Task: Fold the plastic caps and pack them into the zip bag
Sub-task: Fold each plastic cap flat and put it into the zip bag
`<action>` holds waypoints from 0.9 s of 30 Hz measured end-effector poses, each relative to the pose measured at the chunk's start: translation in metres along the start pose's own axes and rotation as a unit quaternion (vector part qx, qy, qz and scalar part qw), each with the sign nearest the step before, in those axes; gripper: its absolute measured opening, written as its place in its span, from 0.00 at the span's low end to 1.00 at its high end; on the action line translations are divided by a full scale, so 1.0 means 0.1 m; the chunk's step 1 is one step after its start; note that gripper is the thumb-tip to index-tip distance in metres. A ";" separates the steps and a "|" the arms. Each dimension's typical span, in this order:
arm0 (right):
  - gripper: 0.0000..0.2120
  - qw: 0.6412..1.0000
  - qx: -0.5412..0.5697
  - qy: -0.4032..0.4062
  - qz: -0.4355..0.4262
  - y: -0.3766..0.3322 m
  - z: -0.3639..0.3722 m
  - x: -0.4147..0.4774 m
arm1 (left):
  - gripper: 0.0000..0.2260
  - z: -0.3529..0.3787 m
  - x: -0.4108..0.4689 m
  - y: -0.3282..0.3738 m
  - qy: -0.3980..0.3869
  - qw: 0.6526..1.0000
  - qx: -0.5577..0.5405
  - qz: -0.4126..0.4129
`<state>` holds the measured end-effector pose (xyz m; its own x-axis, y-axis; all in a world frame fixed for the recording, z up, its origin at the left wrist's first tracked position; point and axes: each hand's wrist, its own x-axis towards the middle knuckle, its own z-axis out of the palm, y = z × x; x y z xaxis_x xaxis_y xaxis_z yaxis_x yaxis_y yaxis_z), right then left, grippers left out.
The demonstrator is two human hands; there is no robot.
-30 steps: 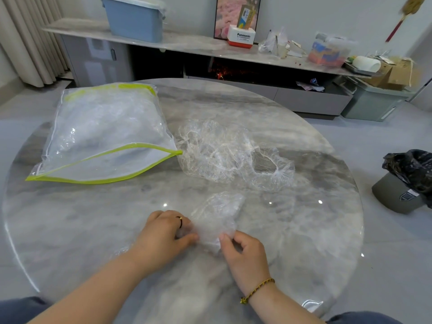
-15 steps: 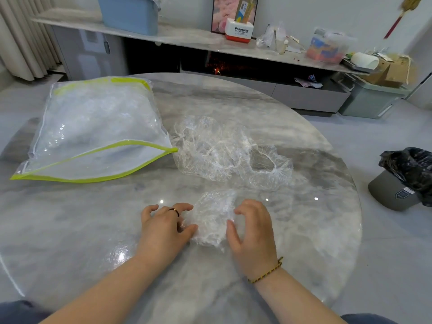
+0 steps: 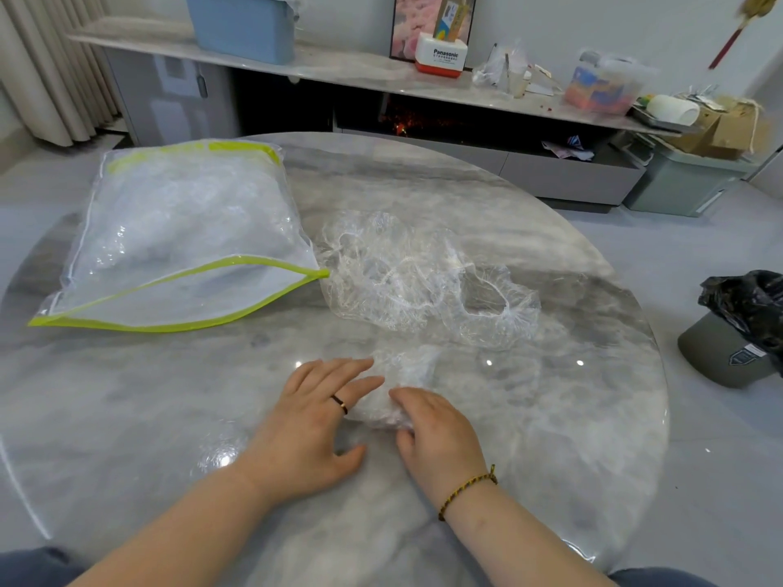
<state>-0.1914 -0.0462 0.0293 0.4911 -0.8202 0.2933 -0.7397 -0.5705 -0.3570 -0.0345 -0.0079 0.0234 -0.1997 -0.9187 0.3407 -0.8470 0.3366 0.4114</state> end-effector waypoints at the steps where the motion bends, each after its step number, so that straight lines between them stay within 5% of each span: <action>1: 0.17 1.000 0.024 -0.015 0.012 0.00 -0.03 0.02 | 0.26 0.00 0.00 0.01 -0.007 1.000 0.007 -0.001; 5: 0.19 0.967 0.208 -0.106 0.101 -0.04 -0.08 0.03 | 0.17 -0.01 0.02 0.04 0.022 0.996 -0.067 -0.050; 8: 0.04 0.929 0.317 -0.086 0.172 -0.04 -0.06 0.04 | 0.19 -0.06 0.09 0.08 0.061 0.979 -0.114 -0.160; 10: 0.11 0.903 0.362 -0.076 0.217 -0.02 -0.04 0.07 | 0.17 -0.06 0.10 0.06 0.052 0.963 -0.128 -0.232; 14: 0.13 0.894 0.358 -0.042 0.266 -0.04 -0.06 0.09 | 0.16 -0.04 0.10 0.01 0.032 0.947 -0.077 -0.311; 19: 0.15 0.967 0.115 -0.081 0.211 -0.09 -0.10 0.10 | 0.16 -0.08 0.11 0.11 -0.034 0.954 0.076 -0.287; 22: 0.12 0.974 0.068 -0.079 0.202 -0.14 -0.07 0.13 | 0.16 -0.14 0.12 0.11 -0.057 0.950 0.104 -0.290; 25: 0.14 0.982 0.076 -0.051 0.168 -0.18 0.01 0.11 | 0.12 -0.14 0.11 0.02 -0.068 0.949 0.102 -0.291; 27: 0.17 0.968 0.177 -0.012 0.178 -0.20 0.03 0.10 | 0.12 -0.16 0.10 0.01 -0.038 0.948 0.056 -0.312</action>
<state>-0.1702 -0.0436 0.0369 0.2477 -0.9657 0.0774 -0.6615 -0.2270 -0.7148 -0.0298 -0.0133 0.0405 0.3253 -0.9456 -0.0023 -0.8582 -0.2963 0.4191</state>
